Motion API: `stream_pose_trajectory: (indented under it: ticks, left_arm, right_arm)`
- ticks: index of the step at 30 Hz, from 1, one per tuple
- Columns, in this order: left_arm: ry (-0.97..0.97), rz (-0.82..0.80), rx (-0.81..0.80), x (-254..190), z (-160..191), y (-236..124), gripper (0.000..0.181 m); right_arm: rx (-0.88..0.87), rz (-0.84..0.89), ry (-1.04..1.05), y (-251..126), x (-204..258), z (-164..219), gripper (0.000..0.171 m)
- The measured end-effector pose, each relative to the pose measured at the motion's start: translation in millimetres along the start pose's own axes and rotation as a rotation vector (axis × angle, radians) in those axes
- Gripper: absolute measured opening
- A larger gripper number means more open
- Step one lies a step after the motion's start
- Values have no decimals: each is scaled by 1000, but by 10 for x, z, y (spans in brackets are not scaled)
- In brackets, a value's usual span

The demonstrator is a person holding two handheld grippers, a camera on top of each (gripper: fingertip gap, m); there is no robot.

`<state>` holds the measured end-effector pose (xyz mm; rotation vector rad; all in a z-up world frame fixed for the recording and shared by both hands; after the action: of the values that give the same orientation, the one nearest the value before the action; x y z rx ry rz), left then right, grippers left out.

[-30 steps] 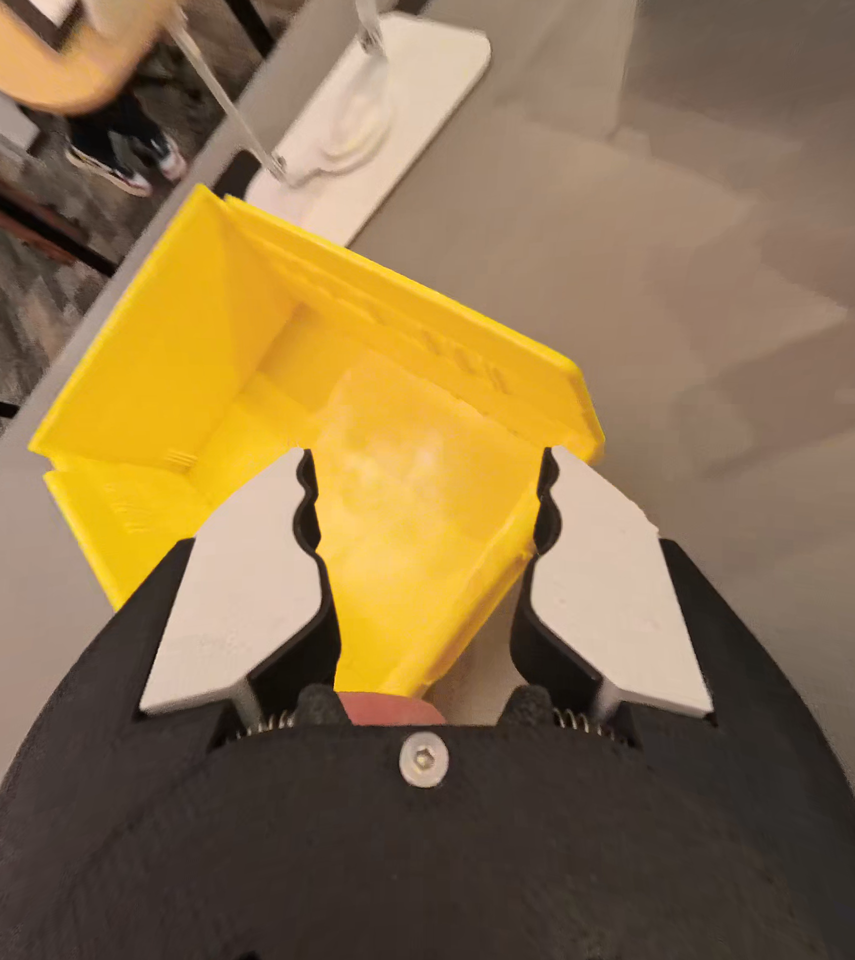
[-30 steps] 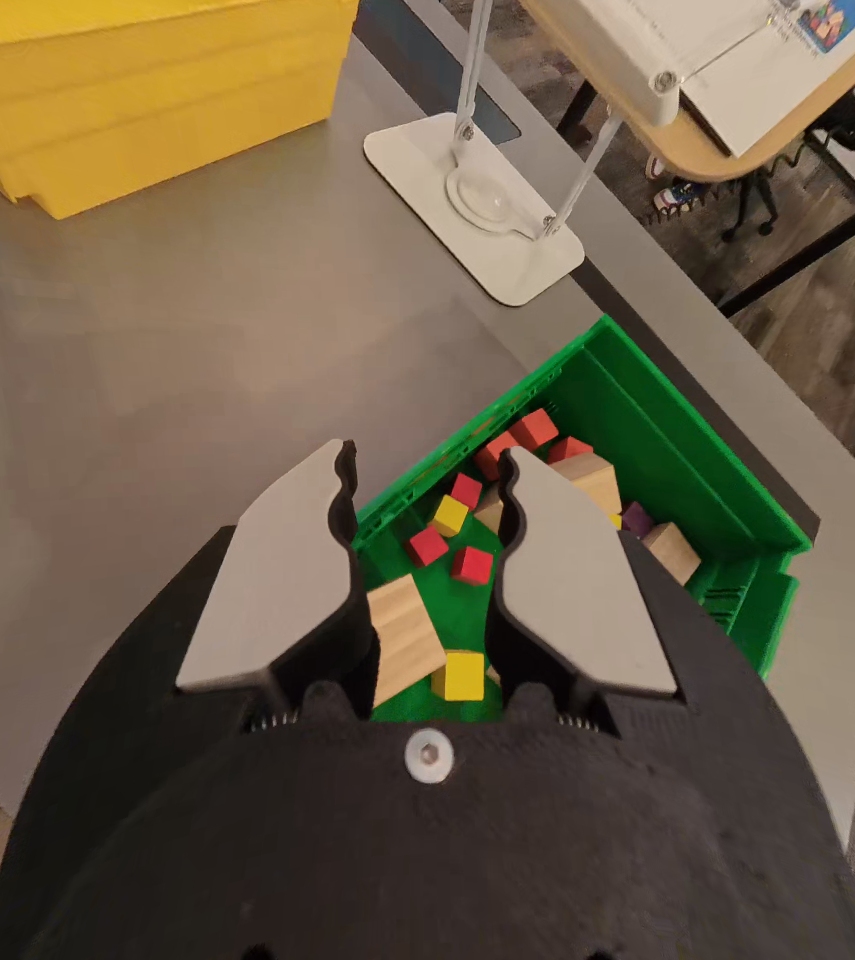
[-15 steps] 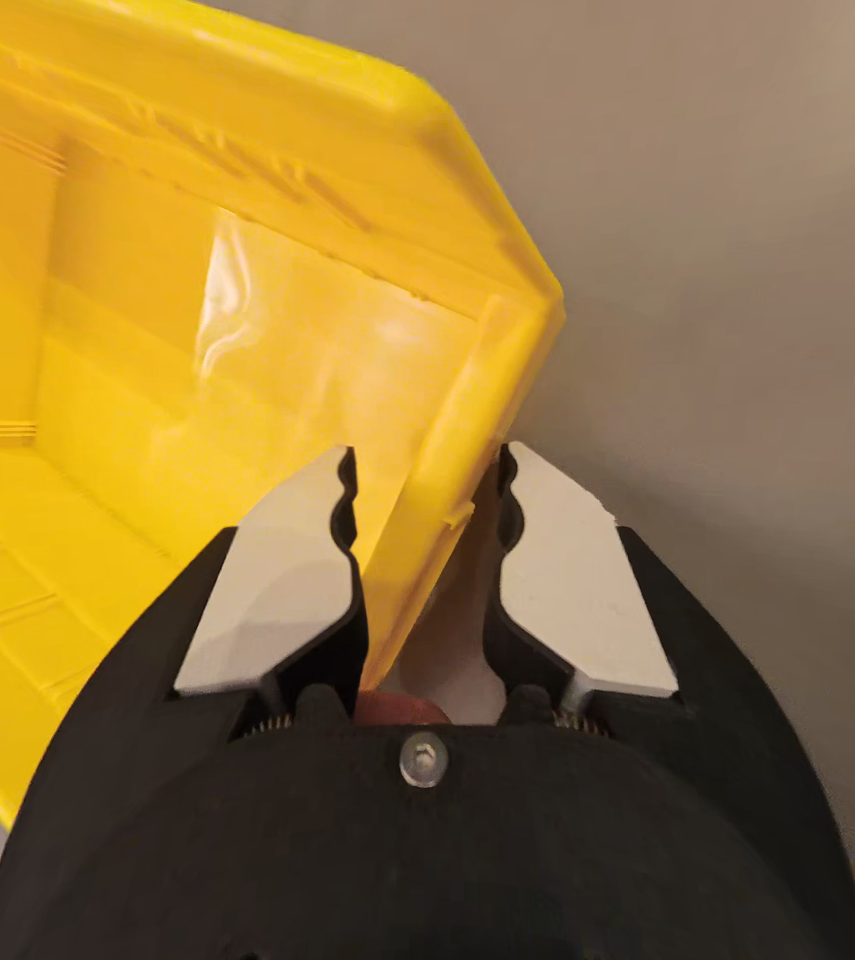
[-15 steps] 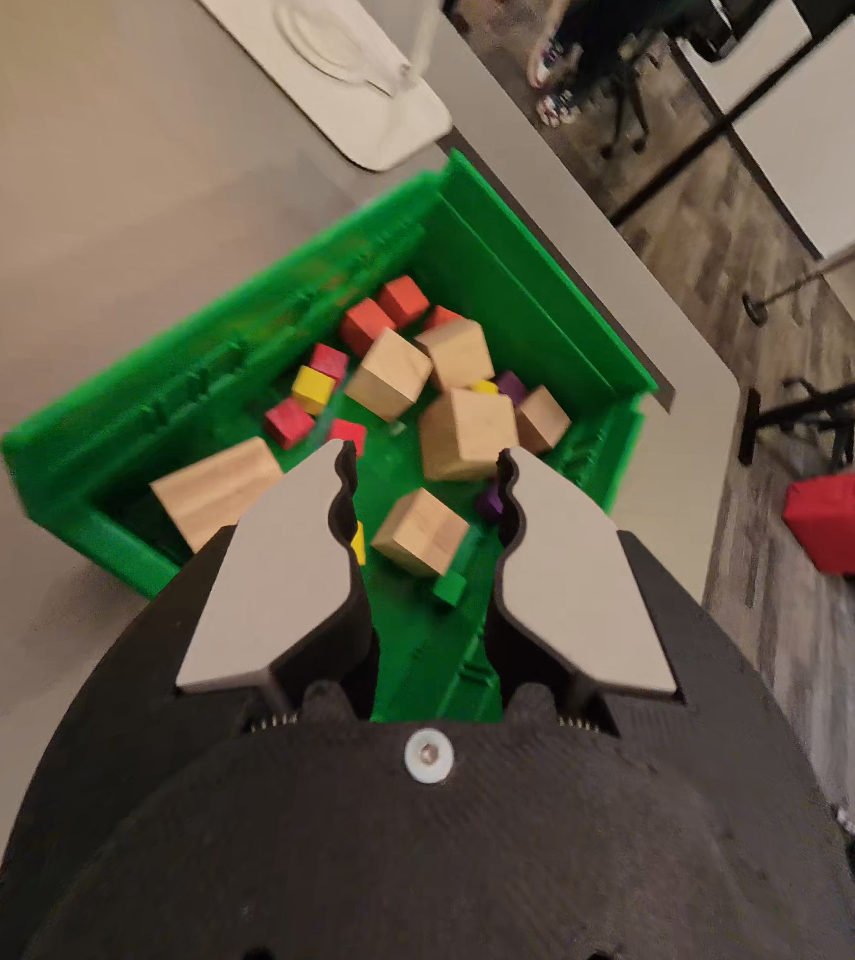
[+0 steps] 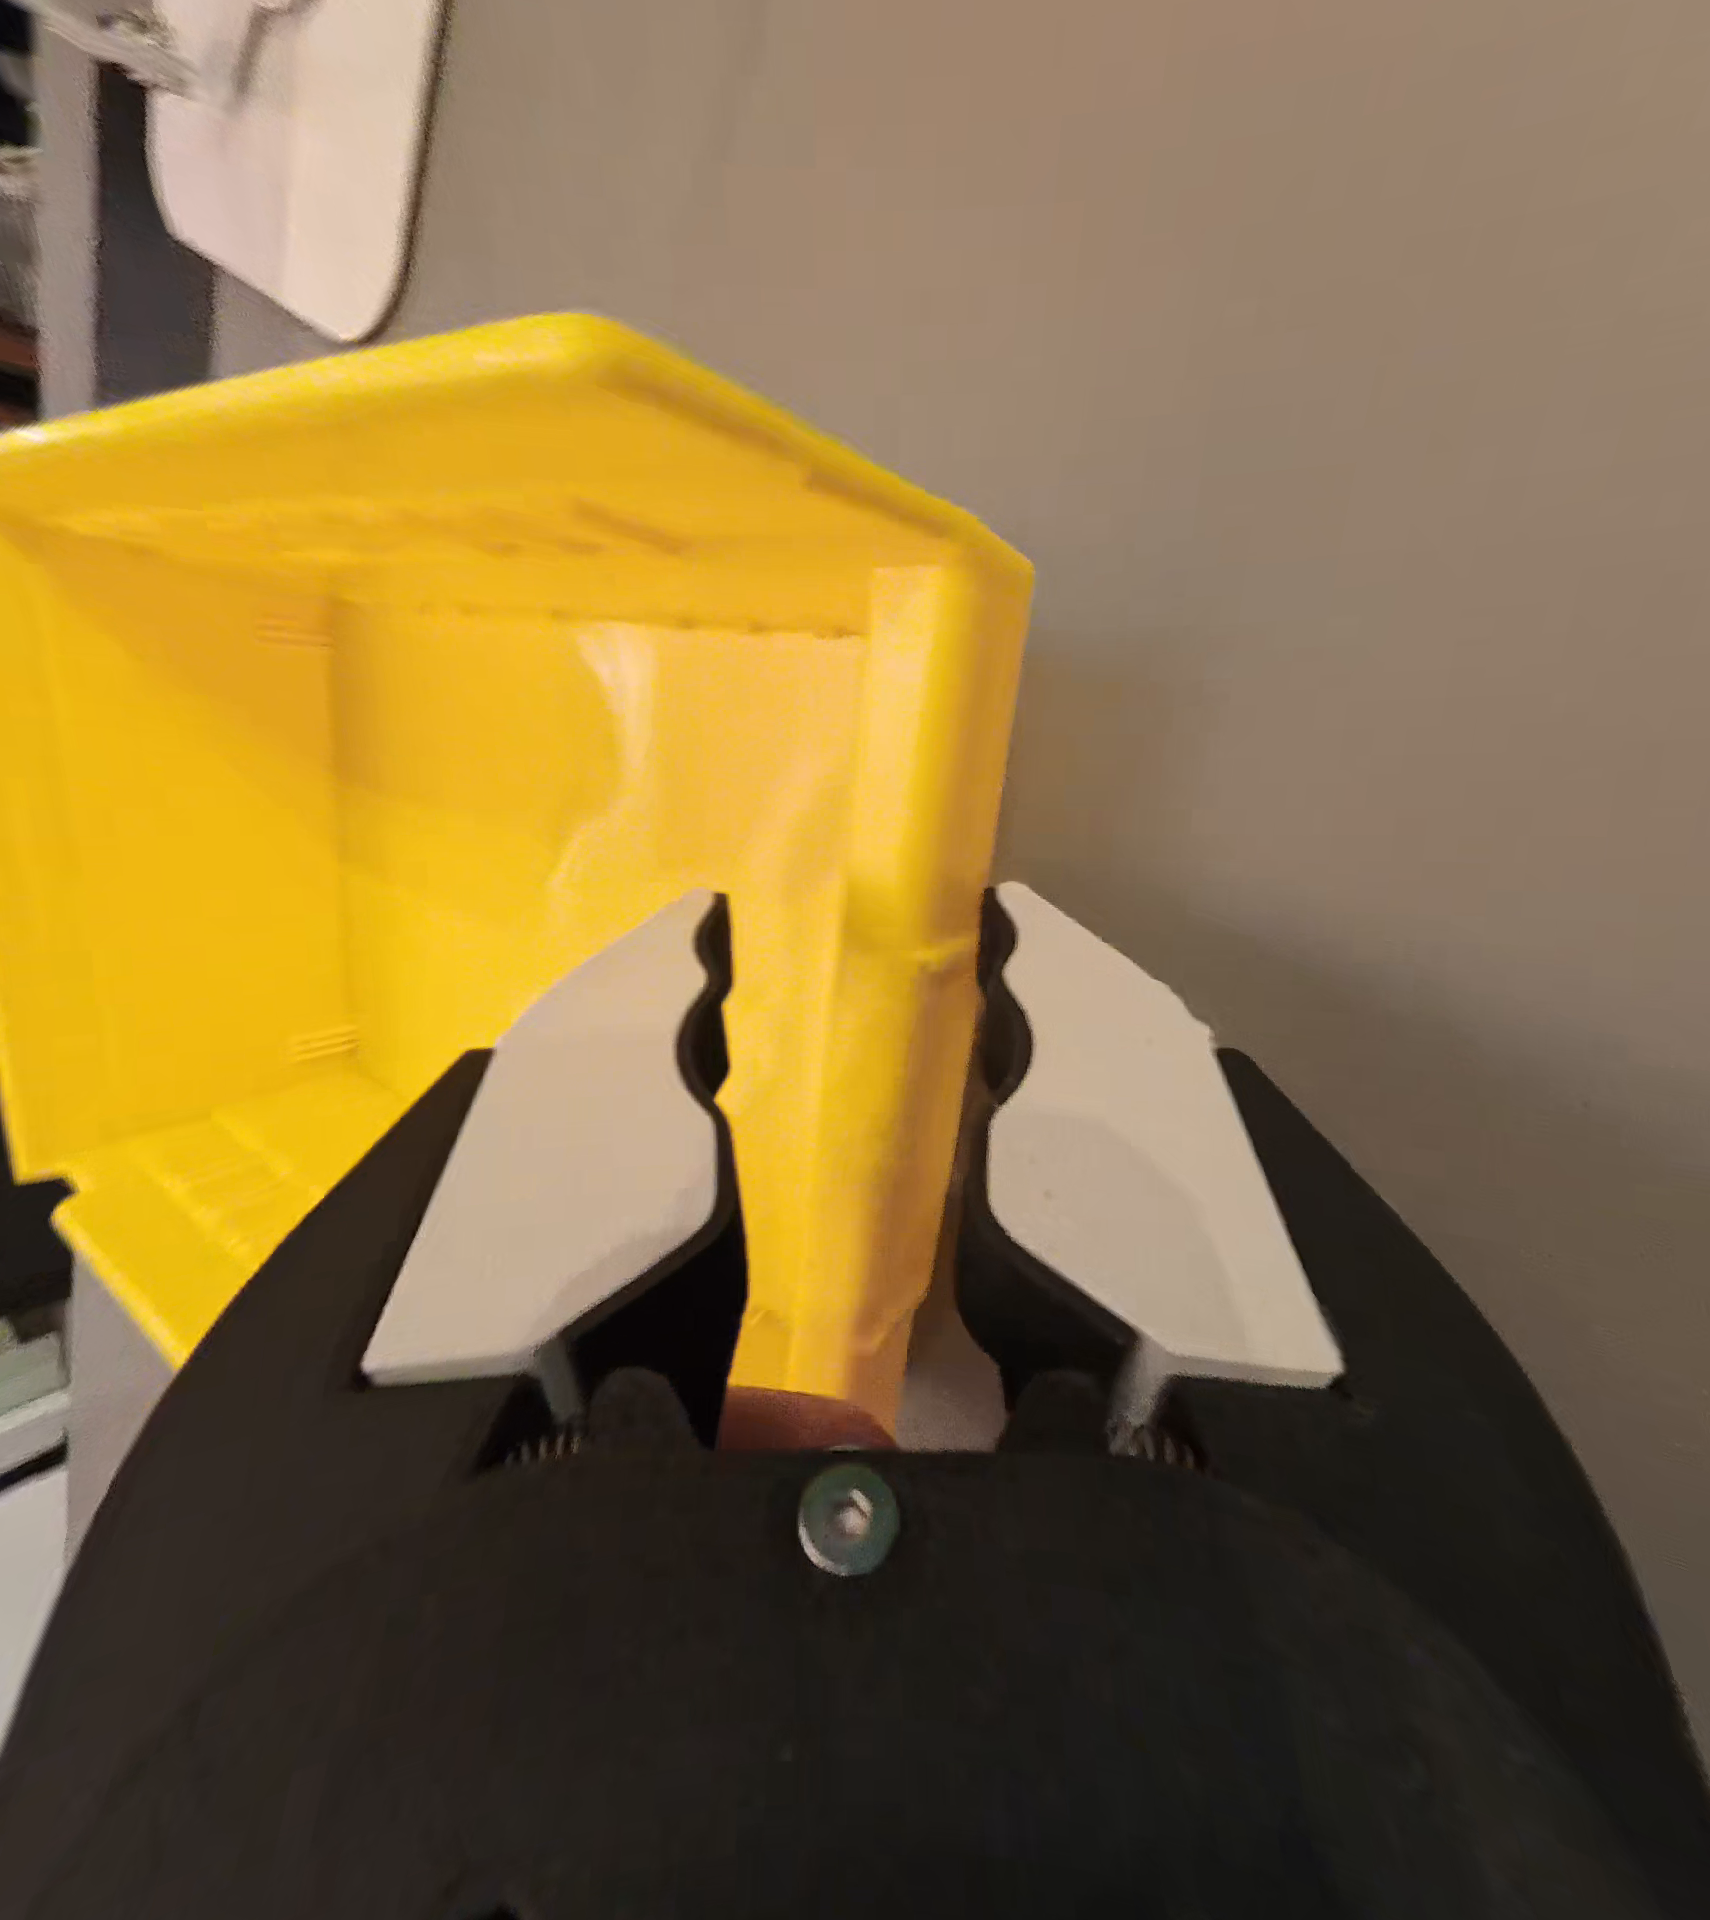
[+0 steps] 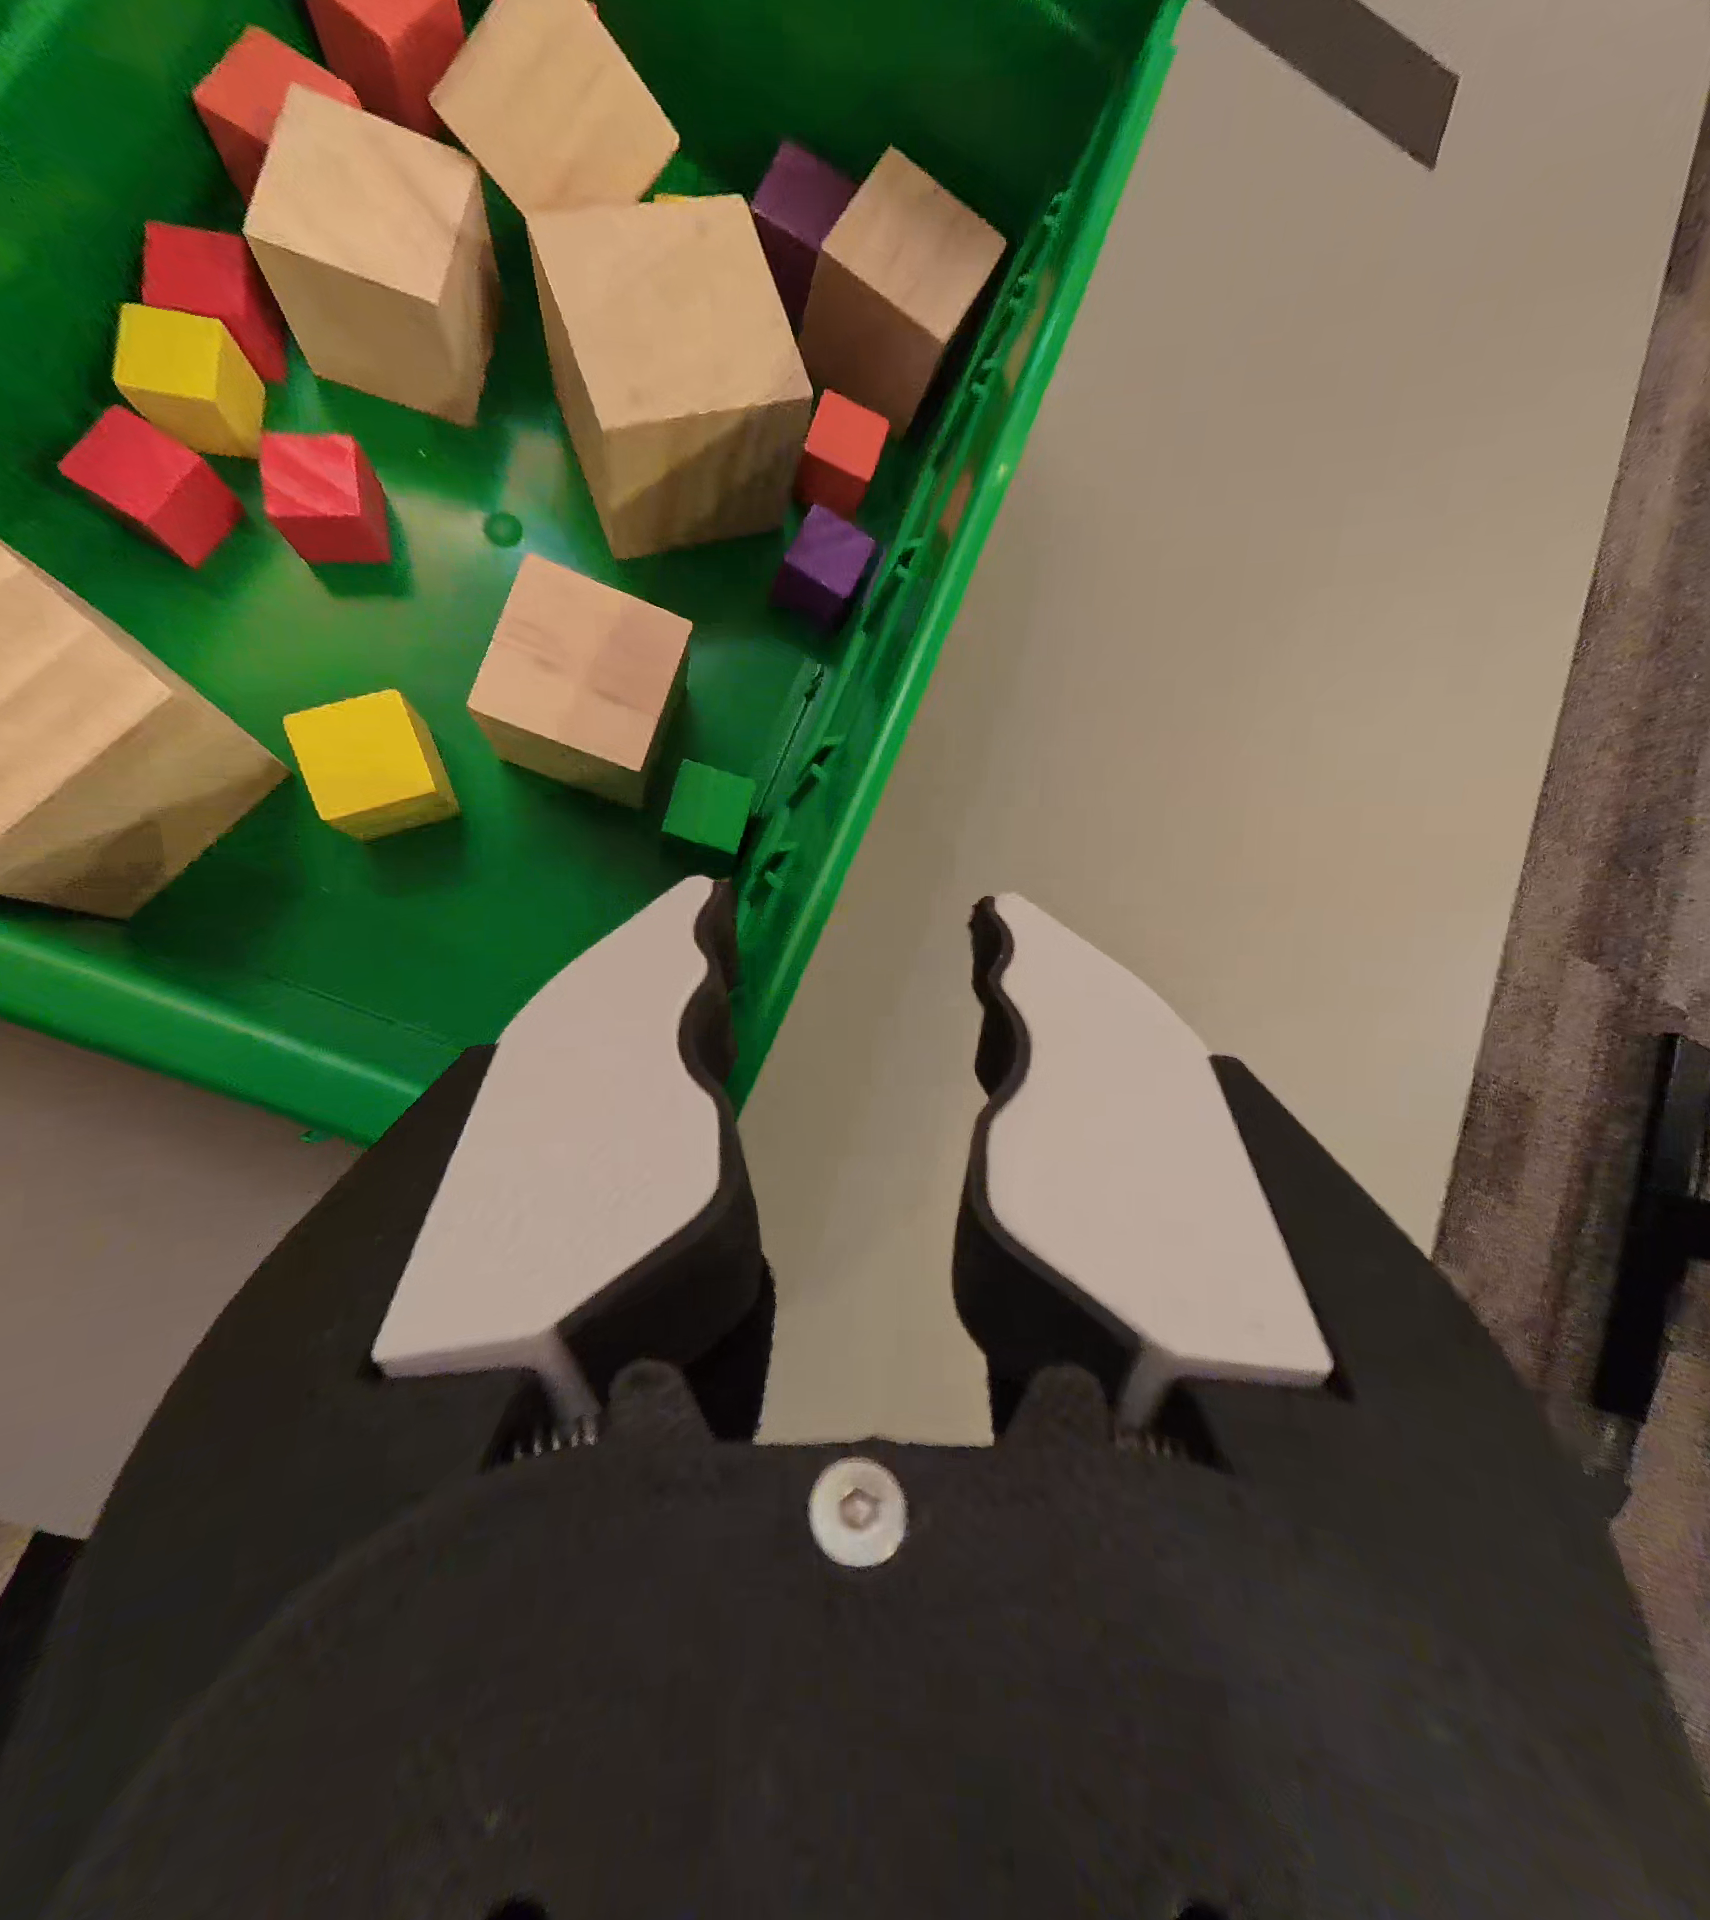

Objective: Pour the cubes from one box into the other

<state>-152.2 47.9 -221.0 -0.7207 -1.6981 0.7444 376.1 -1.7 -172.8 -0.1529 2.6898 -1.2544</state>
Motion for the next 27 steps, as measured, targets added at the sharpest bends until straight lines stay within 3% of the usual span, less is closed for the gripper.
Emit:
stream_pose_trajectory:
  ticks: [4, 7, 13, 27]
  left_arm:
    - [-124, 111, 57, 20, 185, 35, 35]
    - [-70, 207, 102, -171, 263, 221, 35]
    - [-15, 193, 107, -184, 8, 287, 28]
    - [242, 292, -43, -838, -653, -40, 27]
  right_arm:
    - [-7, -59, 25, 20, 35, 9, 28]
    - [19, -75, 24, 51, 41, 22, 24]
    - [15, -120, 1, 22, 108, -11, 7]
    - [12, -104, -23, 83, -100, -30, 4]
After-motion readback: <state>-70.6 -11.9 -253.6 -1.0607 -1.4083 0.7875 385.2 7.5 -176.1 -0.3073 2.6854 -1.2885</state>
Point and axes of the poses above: each gripper's, where its closed fingertips meet, y out along the fingers, z out of its underside, x = y × z across the jaws, the point moved 2 cm from there along -y, back along the fingers, and after that the axes turned 11 degrees about y, right-handed, at the moved point
